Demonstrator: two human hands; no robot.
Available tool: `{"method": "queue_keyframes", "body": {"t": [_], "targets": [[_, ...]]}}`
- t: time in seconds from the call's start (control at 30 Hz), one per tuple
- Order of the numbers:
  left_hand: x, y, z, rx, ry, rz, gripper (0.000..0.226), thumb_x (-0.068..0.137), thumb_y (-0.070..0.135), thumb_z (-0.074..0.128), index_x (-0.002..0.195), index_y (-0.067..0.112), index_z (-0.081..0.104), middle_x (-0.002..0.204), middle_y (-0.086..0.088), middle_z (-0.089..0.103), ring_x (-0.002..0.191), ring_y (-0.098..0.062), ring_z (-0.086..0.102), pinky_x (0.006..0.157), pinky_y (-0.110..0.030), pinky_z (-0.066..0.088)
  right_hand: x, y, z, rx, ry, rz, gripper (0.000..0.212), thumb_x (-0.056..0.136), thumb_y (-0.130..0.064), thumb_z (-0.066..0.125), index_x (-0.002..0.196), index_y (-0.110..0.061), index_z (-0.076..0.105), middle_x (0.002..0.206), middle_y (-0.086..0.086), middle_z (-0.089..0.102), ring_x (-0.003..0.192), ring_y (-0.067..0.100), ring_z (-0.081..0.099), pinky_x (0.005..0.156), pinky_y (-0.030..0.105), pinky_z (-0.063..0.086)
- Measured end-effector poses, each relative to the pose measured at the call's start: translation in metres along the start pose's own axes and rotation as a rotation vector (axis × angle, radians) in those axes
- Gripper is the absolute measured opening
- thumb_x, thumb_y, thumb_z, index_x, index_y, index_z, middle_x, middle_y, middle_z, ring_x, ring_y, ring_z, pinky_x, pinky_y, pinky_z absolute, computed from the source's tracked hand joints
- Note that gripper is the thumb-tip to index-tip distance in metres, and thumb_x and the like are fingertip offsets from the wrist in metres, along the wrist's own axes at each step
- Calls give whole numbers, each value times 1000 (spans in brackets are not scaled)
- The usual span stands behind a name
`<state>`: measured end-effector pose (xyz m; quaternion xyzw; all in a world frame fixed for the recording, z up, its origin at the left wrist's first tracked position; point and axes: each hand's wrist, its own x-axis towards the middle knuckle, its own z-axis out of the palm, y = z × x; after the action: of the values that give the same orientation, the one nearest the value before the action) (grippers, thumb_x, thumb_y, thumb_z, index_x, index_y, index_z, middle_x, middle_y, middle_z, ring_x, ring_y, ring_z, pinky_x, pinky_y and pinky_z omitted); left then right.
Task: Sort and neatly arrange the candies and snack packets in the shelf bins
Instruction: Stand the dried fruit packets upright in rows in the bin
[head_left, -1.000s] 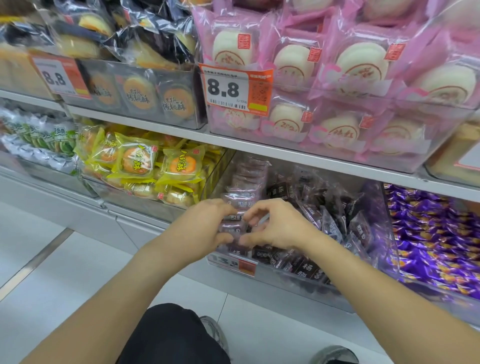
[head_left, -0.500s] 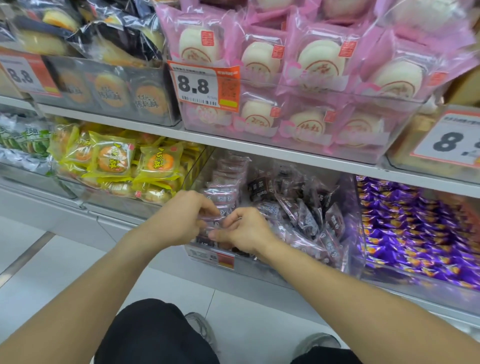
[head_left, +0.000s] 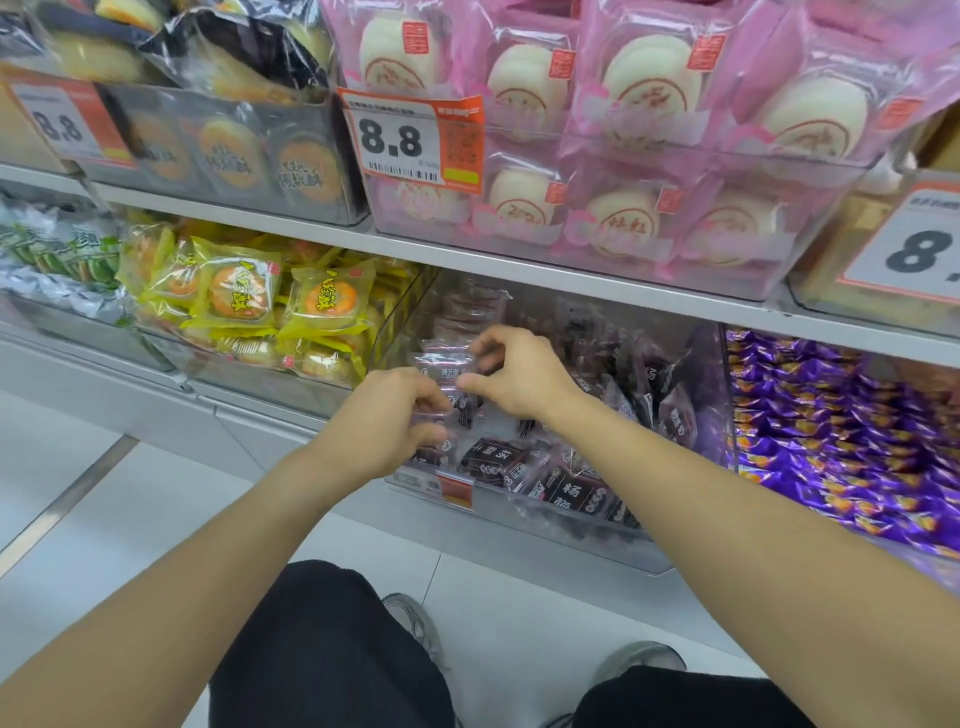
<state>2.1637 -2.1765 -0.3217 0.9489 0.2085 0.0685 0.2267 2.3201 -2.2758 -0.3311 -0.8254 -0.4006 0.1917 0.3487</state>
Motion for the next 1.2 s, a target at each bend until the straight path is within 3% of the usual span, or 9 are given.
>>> {"method": "queue_keyframes", "body": {"t": [0.2, 0.33, 0.43, 0.57, 0.73, 0.87, 0.97, 1.07, 1.2], "targets": [[0, -7, -8, 89, -79, 68, 32, 84, 13, 75, 116, 18, 73, 111, -2, 68, 103, -22, 62, 90, -29, 46, 8, 12, 23, 31, 17, 29, 23, 82, -25, 80, 91, -19, 59, 89, 6, 70, 83, 22, 69, 81, 35, 55], [2, -4, -8, 126, -124, 79, 37, 88, 10, 70, 123, 20, 69, 113, -6, 64, 104, -26, 60, 92, -37, 46, 8, 7, 33, -36, -41, 50, 22, 87, -23, 75, 101, -28, 59, 114, 8, 64, 92, 20, 61, 79, 27, 43], [1, -5, -9, 153, -142, 119, 32, 89, 11, 70, 120, 17, 70, 114, -5, 64, 106, -26, 60, 91, -36, 47, 7, 5, 20, 14, -152, 80, 34, 84, -17, 78, 112, -24, 61, 107, 3, 71, 103, 19, 65, 95, 33, 50], [0, -9, -13, 139, -148, 148, 32, 90, 20, 68, 121, 17, 69, 115, -4, 62, 108, -22, 58, 90, -29, 43, 5, 3, -9, -36, -162, 77, 48, 83, -16, 78, 127, -22, 60, 106, -1, 67, 95, 16, 63, 85, 28, 51], [-6, -9, -2, 134, -93, 169, 52, 84, 53, 66, 115, 11, 68, 107, -4, 63, 102, -20, 58, 88, -33, 47, 11, 8, -10, -62, -67, -29, 27, 86, -22, 75, 112, -18, 69, 96, -5, 71, 86, 10, 66, 87, 28, 55], [-5, -8, 6, 114, 22, 159, 41, 86, 46, 69, 110, 13, 69, 103, -3, 67, 97, -19, 62, 83, -31, 48, 20, -2, 11, -151, -33, -110, 18, 88, -28, 74, 103, -17, 73, 86, -9, 66, 81, 9, 62, 82, 22, 47], [-3, -10, 8, 92, 27, 168, 38, 85, 45, 70, 107, 14, 71, 99, -4, 68, 93, -22, 63, 81, -35, 50, 26, 2, 22, 15, 40, -3, 7, 85, -17, 77, 81, -12, 75, 71, -3, 72, 70, 14, 71, 77, 30, 58], [-4, -12, 7, 54, 7, 174, 37, 86, 42, 71, 111, 15, 71, 102, -5, 67, 95, -22, 62, 83, -37, 50, 21, 5, 31, 234, 67, 136, 6, 85, -10, 76, 82, -5, 75, 72, 4, 74, 62, 16, 74, 67, 32, 62], [-4, -13, 6, 26, -13, 184, 39, 86, 41, 71, 115, 14, 71, 104, -5, 68, 98, -20, 62, 85, -35, 50, 27, -1, 24, 214, -53, 183, 9, 87, -11, 74, 82, -4, 73, 76, 4, 73, 69, 17, 74, 71, 35, 63]]}}
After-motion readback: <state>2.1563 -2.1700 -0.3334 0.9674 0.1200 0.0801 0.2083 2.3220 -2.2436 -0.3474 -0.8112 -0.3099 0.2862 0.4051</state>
